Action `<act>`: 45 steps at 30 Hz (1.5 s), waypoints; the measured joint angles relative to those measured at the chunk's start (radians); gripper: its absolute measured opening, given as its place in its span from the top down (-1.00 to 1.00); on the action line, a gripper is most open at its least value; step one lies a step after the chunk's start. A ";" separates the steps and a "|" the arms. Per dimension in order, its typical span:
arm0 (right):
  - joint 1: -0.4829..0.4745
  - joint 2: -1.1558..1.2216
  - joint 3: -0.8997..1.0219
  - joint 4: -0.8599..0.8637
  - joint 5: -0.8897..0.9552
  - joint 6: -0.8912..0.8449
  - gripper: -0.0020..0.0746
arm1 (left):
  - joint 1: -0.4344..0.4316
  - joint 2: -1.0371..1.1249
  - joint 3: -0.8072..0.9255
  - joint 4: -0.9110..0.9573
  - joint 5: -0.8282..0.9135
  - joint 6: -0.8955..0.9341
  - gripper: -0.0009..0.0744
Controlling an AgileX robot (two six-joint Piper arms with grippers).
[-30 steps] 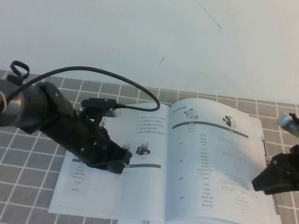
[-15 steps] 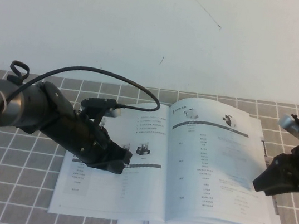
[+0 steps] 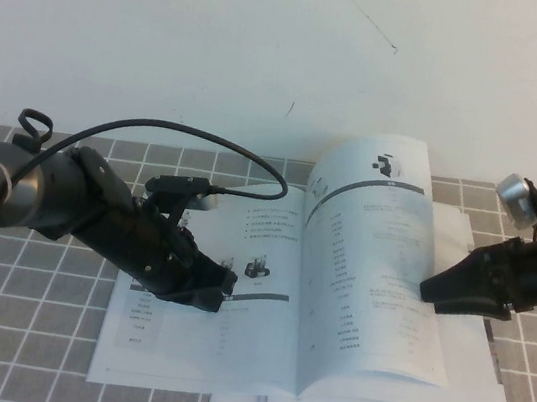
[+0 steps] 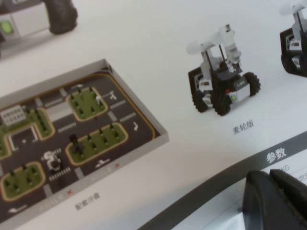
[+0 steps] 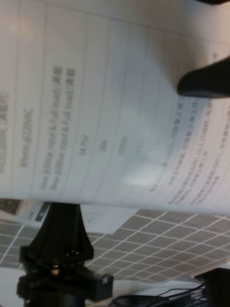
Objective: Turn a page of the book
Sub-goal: Open the closed book
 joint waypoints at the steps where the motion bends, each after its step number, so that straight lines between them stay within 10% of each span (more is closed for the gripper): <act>1: 0.000 0.000 0.000 0.011 0.000 -0.005 0.07 | 0.000 0.000 0.000 0.000 0.000 0.000 0.99; 45: 0.155 -0.200 -0.002 0.387 0.006 -0.083 0.07 | 0.000 0.001 0.000 -0.017 -0.012 0.004 0.99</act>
